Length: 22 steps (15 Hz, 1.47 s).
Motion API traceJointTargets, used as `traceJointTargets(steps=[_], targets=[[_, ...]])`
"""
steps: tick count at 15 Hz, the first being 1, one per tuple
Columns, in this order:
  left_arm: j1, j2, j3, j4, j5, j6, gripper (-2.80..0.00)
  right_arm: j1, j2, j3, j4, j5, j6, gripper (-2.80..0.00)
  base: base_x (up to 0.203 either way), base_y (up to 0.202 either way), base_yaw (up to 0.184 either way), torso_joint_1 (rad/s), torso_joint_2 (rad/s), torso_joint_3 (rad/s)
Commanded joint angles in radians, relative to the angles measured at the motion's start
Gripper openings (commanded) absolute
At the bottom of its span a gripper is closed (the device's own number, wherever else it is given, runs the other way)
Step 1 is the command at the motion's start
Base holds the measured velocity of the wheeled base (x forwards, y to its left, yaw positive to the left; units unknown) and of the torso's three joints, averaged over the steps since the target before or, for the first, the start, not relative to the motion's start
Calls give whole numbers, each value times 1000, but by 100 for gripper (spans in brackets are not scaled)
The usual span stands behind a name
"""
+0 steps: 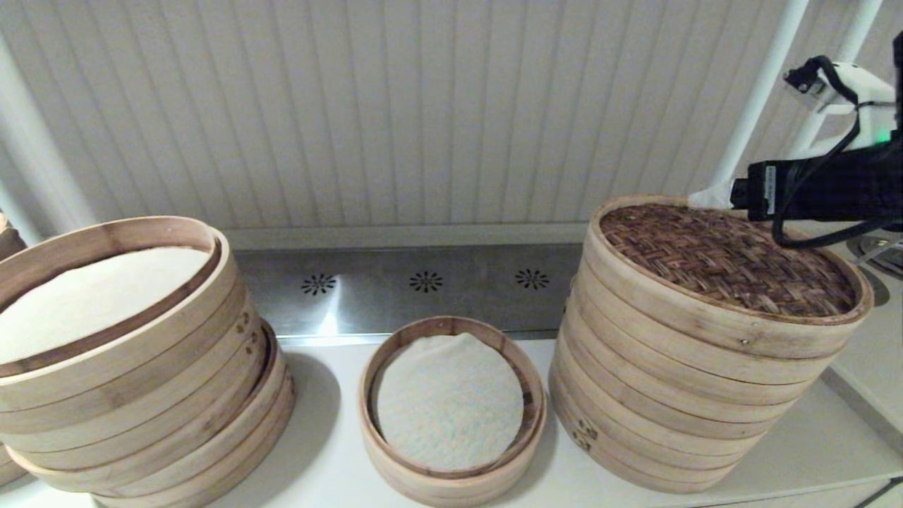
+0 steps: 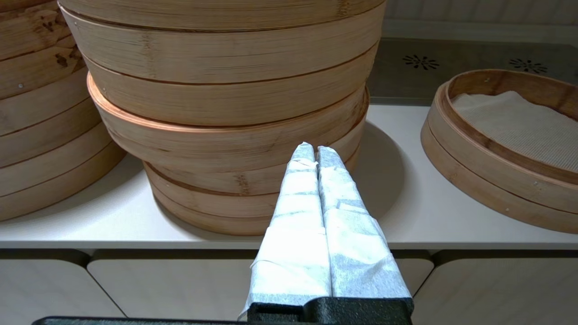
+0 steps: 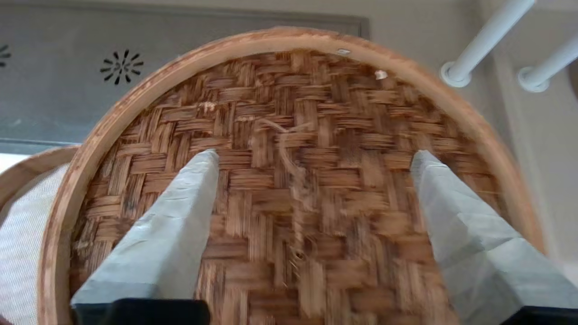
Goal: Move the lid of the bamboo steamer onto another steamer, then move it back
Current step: Pick up the steamer
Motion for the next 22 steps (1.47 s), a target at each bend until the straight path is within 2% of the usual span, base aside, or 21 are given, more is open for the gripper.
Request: traceJointTargets(steps=[1,9,10,14,18,22], targets=[[0,1,0,0,0,0,-280,2,10,18,3,2,0,0,0,0,0,0,0,0],[0,1,0,0,0,-1,-280,-8,33,40,1,4,4,0,0,0,0,0,0,0],[0,1,0,0,0,-1,-280,-9,35,46,2,4,5,-280,0,0,0,0,0,0],[0,1,0,0,0,-1,-280,-9,36,60,2,5,7,-280,0,0,0,0,0,0],[0,1,0,0,0,0,-280,-9,38,82,-76,4,3,-280,0,0,0,0,0,0],[0,1,0,0,0,-1,-280,-7,35,79,-82,4,3,-280,0,0,0,0,0,0]])
